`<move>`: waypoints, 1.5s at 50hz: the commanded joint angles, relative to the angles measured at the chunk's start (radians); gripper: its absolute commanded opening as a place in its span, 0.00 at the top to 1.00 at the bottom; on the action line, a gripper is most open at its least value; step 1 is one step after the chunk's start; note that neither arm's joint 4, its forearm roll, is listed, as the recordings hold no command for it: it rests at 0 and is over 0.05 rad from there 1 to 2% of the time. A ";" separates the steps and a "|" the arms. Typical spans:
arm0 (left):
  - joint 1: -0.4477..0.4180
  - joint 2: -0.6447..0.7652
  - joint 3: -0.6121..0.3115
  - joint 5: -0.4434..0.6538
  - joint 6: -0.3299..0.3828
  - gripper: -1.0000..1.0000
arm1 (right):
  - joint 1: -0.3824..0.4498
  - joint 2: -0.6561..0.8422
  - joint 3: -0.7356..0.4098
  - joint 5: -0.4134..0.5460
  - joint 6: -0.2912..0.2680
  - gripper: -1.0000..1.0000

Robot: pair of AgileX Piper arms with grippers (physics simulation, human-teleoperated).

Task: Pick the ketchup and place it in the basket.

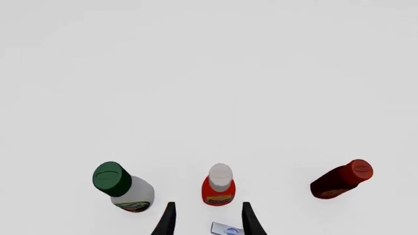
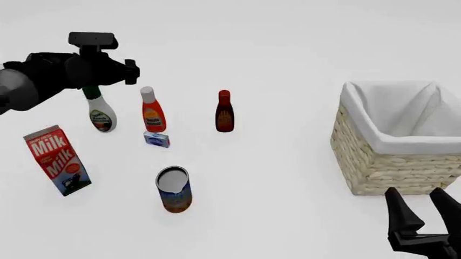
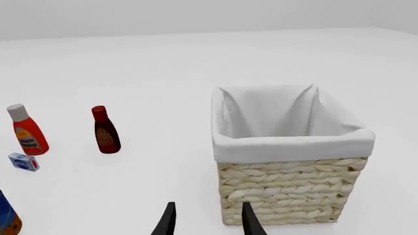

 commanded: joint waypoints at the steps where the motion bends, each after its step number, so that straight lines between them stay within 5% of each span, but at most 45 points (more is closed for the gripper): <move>1: -0.005 0.062 -0.048 -0.001 -0.011 0.00 | 0.001 0.016 -0.001 -0.011 0.000 0.00; 75: -0.028 0.332 -0.178 -0.064 -0.017 0.00 | 0.001 0.008 0.000 -0.011 0.040 0.00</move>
